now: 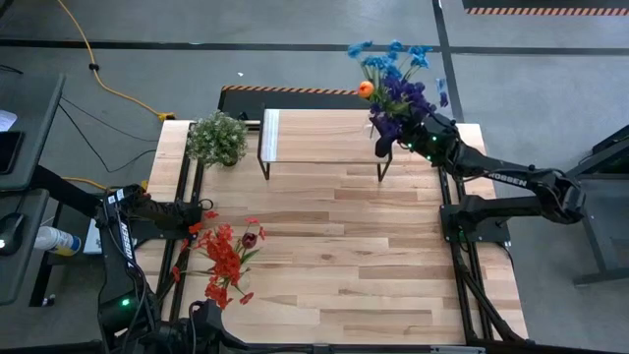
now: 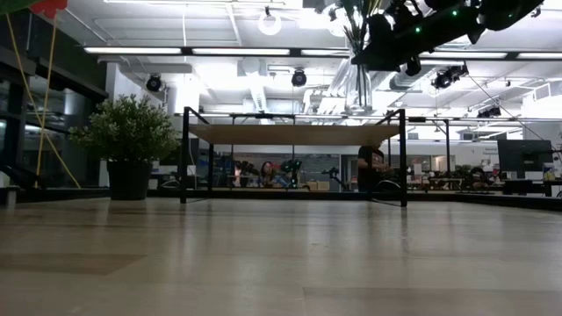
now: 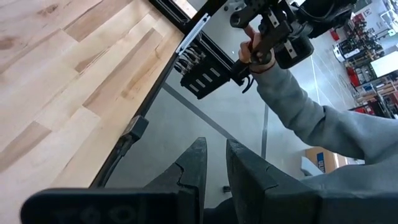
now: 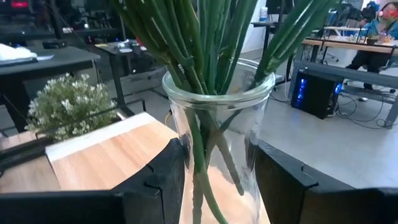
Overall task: Pick and place flowers into a vace then onto a shelf
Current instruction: Put the right transparent vase with flowers on the shelf
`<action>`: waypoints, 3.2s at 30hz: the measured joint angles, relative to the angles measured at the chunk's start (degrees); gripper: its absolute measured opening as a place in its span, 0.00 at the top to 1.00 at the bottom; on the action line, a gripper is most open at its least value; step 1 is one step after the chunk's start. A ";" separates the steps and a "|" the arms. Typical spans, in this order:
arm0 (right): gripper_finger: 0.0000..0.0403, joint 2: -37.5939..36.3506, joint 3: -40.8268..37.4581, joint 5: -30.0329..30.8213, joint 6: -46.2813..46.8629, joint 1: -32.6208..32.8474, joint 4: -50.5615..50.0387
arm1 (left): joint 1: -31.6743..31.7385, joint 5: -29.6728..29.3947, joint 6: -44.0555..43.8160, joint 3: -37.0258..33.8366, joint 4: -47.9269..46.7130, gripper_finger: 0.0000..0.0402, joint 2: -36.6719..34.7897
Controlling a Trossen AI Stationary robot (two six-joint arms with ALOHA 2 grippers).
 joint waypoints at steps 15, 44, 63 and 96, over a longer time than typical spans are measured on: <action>0.61 4.40 0.00 -4.04 3.79 -1.70 3.01 | 0.00 -0.46 0.00 0.00 -0.02 0.76 0.00; 0.61 8.02 0.11 -3.00 3.38 -1.31 1.10 | 0.00 -0.44 0.00 0.00 0.36 0.76 0.00; 0.51 8.07 0.20 -2.09 3.82 -1.35 -2.32 | 0.00 -0.39 0.01 0.00 0.37 0.76 0.00; 0.50 8.04 0.04 -0.67 4.72 -1.33 -2.54 | 0.00 -0.36 0.02 0.00 0.36 0.76 0.00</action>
